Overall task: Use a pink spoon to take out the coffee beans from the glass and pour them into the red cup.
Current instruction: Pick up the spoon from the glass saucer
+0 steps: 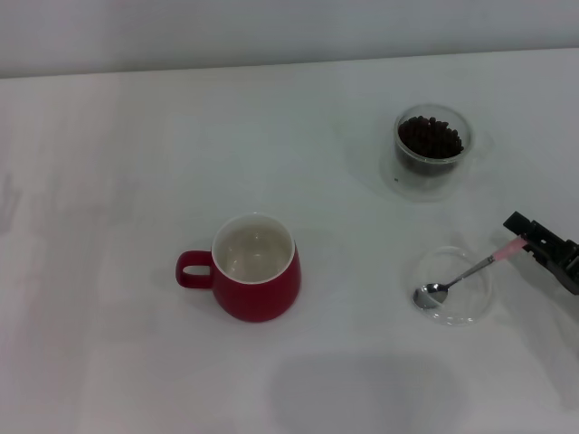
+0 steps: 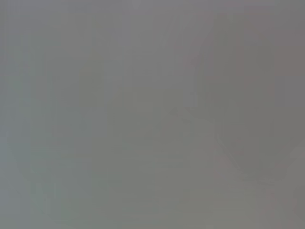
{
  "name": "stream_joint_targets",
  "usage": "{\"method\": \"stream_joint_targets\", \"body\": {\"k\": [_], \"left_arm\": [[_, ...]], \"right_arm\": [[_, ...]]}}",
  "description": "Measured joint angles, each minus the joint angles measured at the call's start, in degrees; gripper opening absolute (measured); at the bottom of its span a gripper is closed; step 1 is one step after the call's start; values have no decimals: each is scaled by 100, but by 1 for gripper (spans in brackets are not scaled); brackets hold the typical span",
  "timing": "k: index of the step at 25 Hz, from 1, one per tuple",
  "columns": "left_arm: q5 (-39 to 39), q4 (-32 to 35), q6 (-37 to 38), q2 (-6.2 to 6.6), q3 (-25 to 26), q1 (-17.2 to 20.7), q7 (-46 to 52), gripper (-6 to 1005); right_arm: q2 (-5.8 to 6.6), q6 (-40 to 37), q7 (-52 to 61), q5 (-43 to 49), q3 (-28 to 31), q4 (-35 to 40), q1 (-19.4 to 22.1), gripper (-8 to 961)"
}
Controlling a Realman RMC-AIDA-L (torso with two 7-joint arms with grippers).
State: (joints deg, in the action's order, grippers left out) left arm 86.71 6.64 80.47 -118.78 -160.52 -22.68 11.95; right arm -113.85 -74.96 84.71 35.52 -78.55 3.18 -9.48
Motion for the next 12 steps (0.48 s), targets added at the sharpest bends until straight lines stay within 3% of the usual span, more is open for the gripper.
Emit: {"method": "stream_joint_targets", "body": {"k": [12], "left_arm": [[-6, -21, 4, 4, -6, 5, 0, 891]], "right_arm": [[-6, -14, -16, 5, -1, -2, 27, 476]]}}
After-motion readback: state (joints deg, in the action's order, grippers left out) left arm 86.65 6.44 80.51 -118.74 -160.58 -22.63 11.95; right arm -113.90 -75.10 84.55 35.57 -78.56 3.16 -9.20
